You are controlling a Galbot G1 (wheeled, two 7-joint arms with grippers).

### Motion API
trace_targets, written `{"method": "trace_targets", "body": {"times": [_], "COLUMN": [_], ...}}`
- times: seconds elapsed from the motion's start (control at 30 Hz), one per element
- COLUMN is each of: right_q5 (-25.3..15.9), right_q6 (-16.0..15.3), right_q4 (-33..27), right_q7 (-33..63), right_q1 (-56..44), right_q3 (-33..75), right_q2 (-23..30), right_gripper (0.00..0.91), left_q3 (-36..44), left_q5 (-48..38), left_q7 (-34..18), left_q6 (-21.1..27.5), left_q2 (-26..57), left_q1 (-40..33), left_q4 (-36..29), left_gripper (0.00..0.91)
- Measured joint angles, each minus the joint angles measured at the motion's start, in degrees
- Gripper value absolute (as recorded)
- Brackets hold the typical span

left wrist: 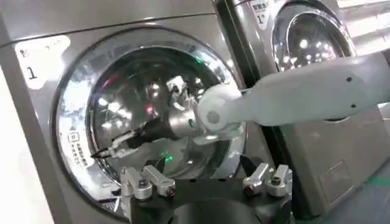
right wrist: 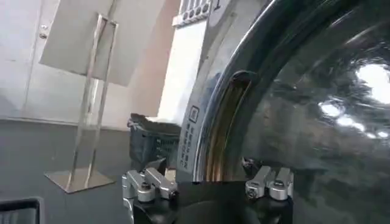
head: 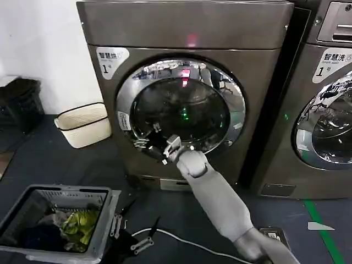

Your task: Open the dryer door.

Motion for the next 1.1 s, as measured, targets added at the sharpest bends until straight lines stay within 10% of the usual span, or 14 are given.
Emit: {"method": "trace_targets", "body": {"times": [1.1], "right_q5": [3.26], "right_q6": [1.93], "right_q4": [-6.73], "right_q7": [-11.01], "right_q1": [4.04], "right_q3": [-1.33], "right_q2": [1.97], "right_gripper": [0.907], "left_q3": [-1.6], "left_q5": [0.6], "left_q7": [0.05], "left_q6": [-0.46], "left_q2": [-1.91], "left_q1": [1.09], "left_q4": [-0.26], "left_gripper": [0.907]}}
